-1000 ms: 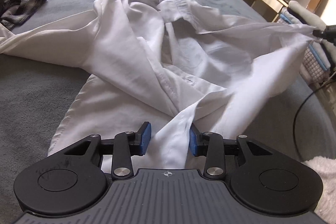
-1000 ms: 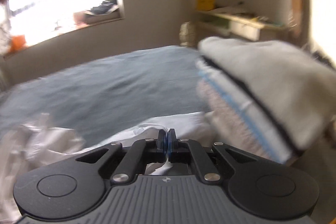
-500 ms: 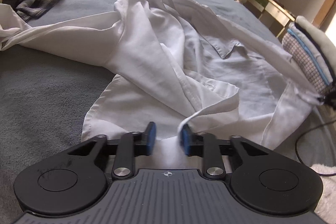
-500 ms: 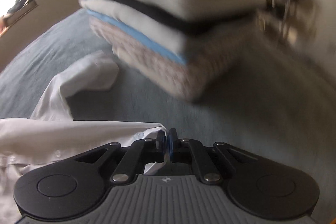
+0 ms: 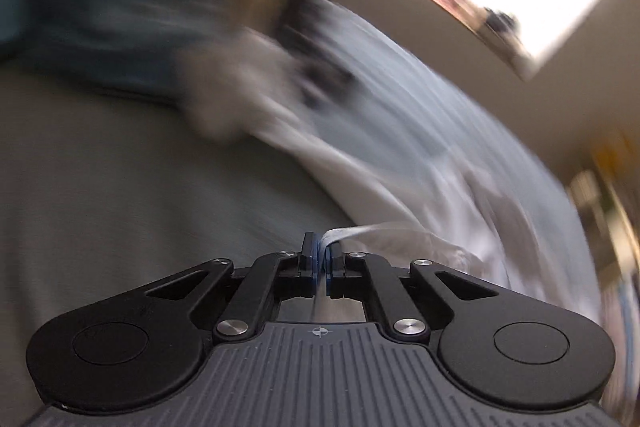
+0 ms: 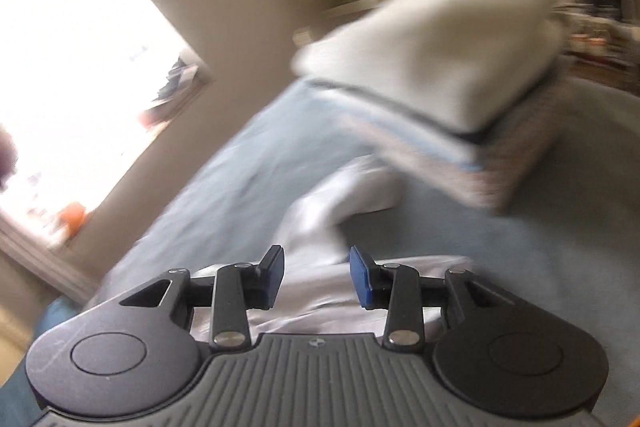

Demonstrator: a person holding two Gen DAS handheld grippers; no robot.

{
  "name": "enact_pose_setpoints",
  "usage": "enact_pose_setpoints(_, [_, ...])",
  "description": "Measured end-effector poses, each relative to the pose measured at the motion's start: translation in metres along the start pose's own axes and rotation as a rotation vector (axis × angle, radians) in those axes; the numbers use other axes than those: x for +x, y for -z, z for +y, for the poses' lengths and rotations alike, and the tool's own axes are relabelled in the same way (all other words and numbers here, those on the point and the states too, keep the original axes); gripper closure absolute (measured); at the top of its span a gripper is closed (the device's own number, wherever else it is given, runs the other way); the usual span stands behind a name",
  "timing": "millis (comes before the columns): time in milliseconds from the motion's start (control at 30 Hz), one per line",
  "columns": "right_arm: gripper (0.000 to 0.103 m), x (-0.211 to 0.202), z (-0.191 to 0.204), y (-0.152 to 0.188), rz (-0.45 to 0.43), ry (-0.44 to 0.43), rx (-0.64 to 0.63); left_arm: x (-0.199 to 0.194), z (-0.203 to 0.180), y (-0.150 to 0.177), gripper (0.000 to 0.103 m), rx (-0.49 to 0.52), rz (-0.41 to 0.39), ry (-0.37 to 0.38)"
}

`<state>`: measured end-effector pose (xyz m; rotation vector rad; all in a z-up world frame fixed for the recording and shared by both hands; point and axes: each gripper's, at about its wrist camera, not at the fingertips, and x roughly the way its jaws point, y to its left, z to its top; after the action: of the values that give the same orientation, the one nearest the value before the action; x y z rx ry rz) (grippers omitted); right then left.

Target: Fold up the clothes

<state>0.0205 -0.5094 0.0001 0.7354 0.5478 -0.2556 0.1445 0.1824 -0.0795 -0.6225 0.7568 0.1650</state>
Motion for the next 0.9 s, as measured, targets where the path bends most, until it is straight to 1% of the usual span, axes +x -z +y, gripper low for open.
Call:
enact_pose_setpoints(67, [0.064, 0.000, 0.020, 0.004, 0.041, -0.083, -0.034, 0.002, 0.026, -0.016, 0.101, -0.081, -0.029, -0.053])
enact_pose_setpoints(100, [0.063, 0.004, 0.030, 0.009, 0.074, -0.119, -0.050, 0.007, 0.036, -0.022, 0.100, -0.095, -0.029, -0.074])
enact_pose_setpoints(200, [0.063, 0.016, 0.057, 0.023, 0.176, -0.208, -0.089, 0.027, 0.051, -0.026, 0.096, -0.115, 0.005, -0.141])
enact_pose_setpoints(233, [0.063, 0.020, 0.065, 0.028, 0.215, -0.233, -0.096, 0.033, 0.056, -0.027, 0.093, -0.123, 0.017, -0.163])
enact_pose_setpoints(300, [0.063, 0.025, 0.083, 0.035, 0.280, -0.290, -0.110, 0.032, 0.056, -0.021, 0.088, -0.124, 0.008, -0.162])
enact_pose_setpoints(333, [0.063, 0.025, 0.093, 0.037, 0.302, -0.325, -0.119, 0.028, 0.052, -0.018, 0.082, -0.096, -0.018, -0.167])
enact_pose_setpoints(367, [0.063, 0.024, 0.105, 0.035, 0.308, -0.366, -0.133, 0.023, 0.047, -0.017, 0.074, -0.055, -0.053, -0.177])
enact_pose_setpoints(467, [0.063, 0.021, 0.139, 0.028, 0.325, -0.497, -0.158, 0.008, 0.033, -0.011, 0.060, 0.068, -0.160, -0.206])
enact_pose_setpoints(500, [0.061, 0.023, 0.150, 0.025, 0.332, -0.542, -0.156, 0.005, 0.026, -0.010, 0.058, 0.122, -0.203, -0.234])
enact_pose_setpoints(533, [0.061, 0.030, 0.162, 0.022, 0.343, -0.576, -0.152, 0.002, 0.019, -0.010, 0.051, 0.175, -0.244, -0.269])
enact_pose_setpoints(567, [0.059, 0.039, 0.171, 0.022, 0.358, -0.597, -0.152, 0.000, 0.014, -0.011, 0.049, 0.205, -0.280, -0.302])
enact_pose_setpoints(600, [0.058, 0.050, 0.179, 0.023, 0.378, -0.614, -0.151, -0.002, 0.009, -0.011, 0.049, 0.225, -0.314, -0.333])
enact_pose_setpoints(633, [0.057, 0.067, 0.186, 0.026, 0.410, -0.613, -0.148, -0.003, 0.006, -0.013, 0.049, 0.233, -0.339, -0.353])
enact_pose_setpoints(733, [0.055, 0.127, 0.206, 0.048, 0.521, -0.564, -0.124, -0.001, -0.002, -0.017, 0.049, 0.221, -0.358, -0.335])
enact_pose_setpoints(767, [0.054, 0.149, 0.212, 0.056, 0.557, -0.556, -0.122, 0.002, -0.006, -0.018, 0.049, 0.230, -0.352, -0.307])
enact_pose_setpoints(833, [0.050, 0.190, 0.219, 0.073, 0.602, -0.521, -0.119, 0.010, -0.022, -0.016, 0.049, 0.274, -0.321, -0.225])
enact_pose_setpoints(900, [0.044, 0.227, 0.232, 0.087, 0.593, -0.464, -0.177, 0.027, -0.044, -0.011, 0.048, 0.349, -0.263, -0.134])
